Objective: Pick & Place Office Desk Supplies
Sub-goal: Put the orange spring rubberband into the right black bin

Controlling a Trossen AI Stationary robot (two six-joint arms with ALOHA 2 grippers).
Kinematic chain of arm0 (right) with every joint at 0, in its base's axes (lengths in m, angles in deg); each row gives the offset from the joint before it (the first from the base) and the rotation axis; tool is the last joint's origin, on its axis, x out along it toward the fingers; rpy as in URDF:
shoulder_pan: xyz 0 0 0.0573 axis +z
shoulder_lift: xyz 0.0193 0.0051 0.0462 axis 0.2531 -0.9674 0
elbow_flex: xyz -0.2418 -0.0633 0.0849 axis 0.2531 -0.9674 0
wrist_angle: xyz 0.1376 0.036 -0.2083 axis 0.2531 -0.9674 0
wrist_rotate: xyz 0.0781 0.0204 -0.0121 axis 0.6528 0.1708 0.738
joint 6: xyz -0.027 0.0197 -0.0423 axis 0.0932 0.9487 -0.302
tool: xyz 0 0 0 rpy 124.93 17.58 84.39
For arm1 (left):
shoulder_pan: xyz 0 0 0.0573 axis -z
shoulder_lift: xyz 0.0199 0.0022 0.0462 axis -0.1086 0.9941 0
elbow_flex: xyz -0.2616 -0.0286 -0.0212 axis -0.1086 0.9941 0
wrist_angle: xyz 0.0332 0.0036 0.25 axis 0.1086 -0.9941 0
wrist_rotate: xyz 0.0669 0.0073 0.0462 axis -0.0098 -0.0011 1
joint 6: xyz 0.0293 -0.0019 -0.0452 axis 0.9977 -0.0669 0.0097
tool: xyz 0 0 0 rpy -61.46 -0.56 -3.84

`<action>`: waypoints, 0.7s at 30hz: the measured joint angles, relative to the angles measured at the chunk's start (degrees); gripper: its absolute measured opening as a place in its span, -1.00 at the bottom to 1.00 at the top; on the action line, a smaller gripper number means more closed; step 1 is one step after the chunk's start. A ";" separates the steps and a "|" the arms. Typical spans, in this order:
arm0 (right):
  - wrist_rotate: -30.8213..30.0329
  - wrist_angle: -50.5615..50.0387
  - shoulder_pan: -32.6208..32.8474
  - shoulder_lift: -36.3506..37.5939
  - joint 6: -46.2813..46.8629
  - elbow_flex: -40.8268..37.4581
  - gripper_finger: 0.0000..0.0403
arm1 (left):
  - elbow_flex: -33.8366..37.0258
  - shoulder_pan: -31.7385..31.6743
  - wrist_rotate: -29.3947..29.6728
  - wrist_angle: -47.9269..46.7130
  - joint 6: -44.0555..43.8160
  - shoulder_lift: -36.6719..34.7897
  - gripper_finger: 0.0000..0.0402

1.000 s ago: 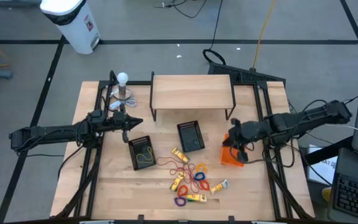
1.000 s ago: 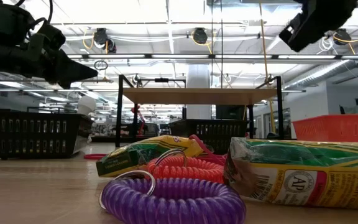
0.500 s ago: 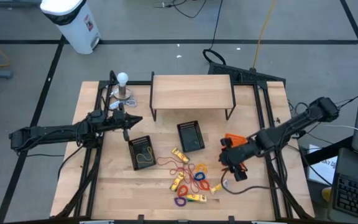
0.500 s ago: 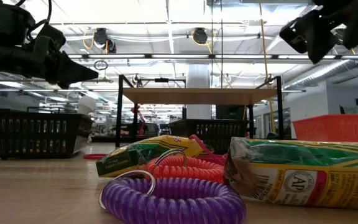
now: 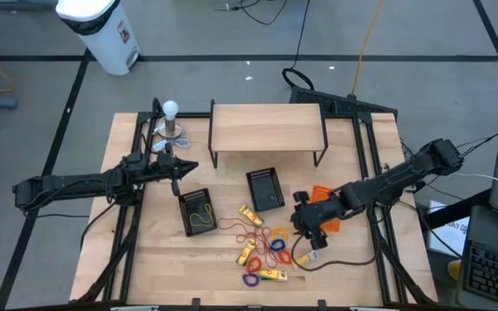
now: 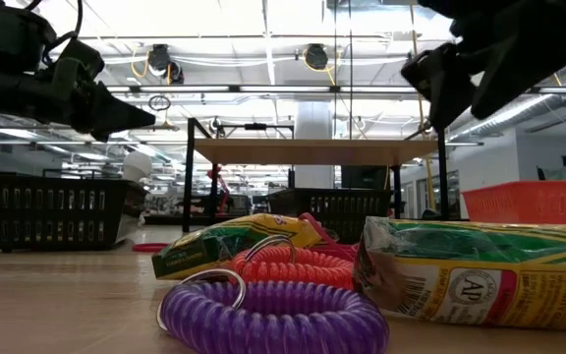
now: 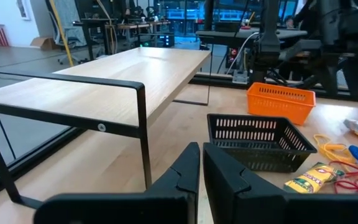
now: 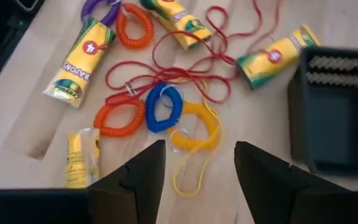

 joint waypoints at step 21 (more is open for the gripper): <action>3.85 13.06 -0.88 -8.45 5.44 0.00 -0.10 | -0.01 -0.02 1.76 0.11 -1.71 0.00 -0.88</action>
